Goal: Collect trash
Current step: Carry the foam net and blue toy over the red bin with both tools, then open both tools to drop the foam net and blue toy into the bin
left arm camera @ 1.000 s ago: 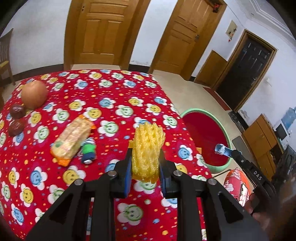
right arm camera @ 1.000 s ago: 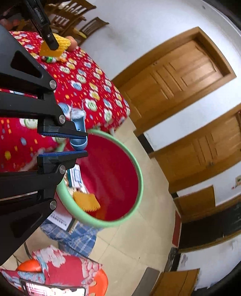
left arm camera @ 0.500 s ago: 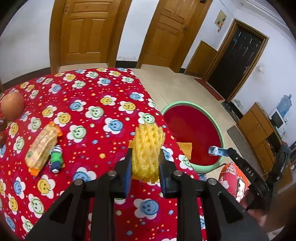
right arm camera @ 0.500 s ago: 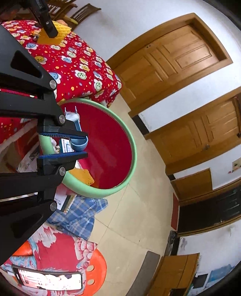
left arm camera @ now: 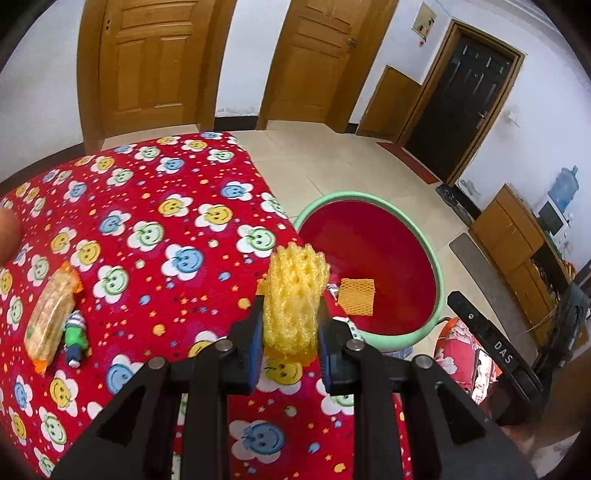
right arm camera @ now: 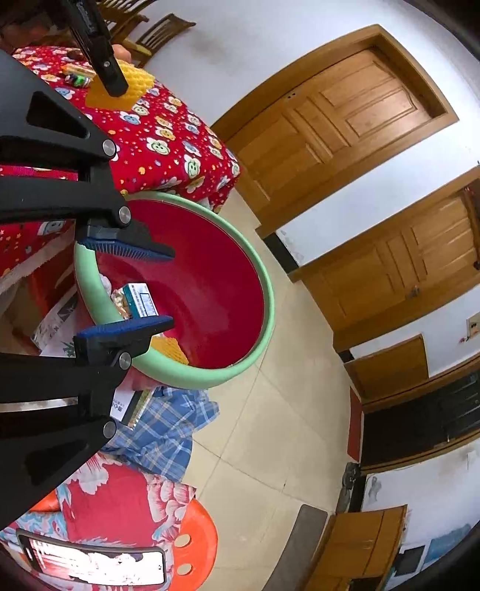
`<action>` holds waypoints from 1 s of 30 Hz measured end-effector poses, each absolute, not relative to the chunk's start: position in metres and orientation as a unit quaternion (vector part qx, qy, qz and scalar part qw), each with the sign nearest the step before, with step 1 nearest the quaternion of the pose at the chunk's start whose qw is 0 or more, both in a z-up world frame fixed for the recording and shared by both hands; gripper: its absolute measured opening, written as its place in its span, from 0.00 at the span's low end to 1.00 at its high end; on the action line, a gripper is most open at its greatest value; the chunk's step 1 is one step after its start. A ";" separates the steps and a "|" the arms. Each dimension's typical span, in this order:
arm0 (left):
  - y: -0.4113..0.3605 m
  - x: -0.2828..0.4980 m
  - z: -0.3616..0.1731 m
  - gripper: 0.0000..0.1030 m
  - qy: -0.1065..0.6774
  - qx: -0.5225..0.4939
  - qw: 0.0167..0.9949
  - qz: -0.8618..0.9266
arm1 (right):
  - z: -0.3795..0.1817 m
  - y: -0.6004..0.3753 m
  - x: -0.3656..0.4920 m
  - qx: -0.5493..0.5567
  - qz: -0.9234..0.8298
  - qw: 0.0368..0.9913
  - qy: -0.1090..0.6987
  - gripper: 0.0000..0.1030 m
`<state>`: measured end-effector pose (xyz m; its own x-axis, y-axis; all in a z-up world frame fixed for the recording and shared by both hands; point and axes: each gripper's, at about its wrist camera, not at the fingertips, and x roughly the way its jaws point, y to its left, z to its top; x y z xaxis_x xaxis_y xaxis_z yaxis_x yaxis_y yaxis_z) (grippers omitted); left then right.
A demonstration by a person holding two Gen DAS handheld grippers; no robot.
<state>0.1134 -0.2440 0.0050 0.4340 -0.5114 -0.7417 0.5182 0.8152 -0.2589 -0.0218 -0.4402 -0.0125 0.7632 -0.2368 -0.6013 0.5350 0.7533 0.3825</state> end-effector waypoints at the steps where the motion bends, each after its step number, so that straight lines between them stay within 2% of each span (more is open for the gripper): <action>1: -0.248 0.114 0.005 0.23 0.436 0.007 0.846 -0.307 | -0.012 -0.441 -0.023 0.279 -0.216 0.896 0.269 0.31; 9: -0.281 0.119 -0.002 0.23 0.434 0.032 0.840 -0.323 | -0.012 -0.445 -0.030 0.280 -0.220 0.894 0.271 0.32; 14: -0.301 0.125 -0.006 0.23 0.436 0.044 0.836 -0.330 | -0.016 -0.452 -0.036 0.288 -0.231 0.889 0.270 0.40; 21: -0.320 0.130 -0.010 0.24 0.430 0.055 0.835 -0.339 | -0.021 -0.466 -0.042 0.298 -0.245 0.883 0.269 0.40; 28: -0.325 0.128 -0.011 0.50 0.428 0.048 0.833 -0.347 | -0.025 -0.471 -0.043 0.305 -0.245 0.879 0.271 0.42; 30: -0.326 0.126 -0.010 0.54 0.426 0.051 0.834 -0.347 | -0.025 -0.471 -0.044 0.306 -0.244 0.880 0.271 0.42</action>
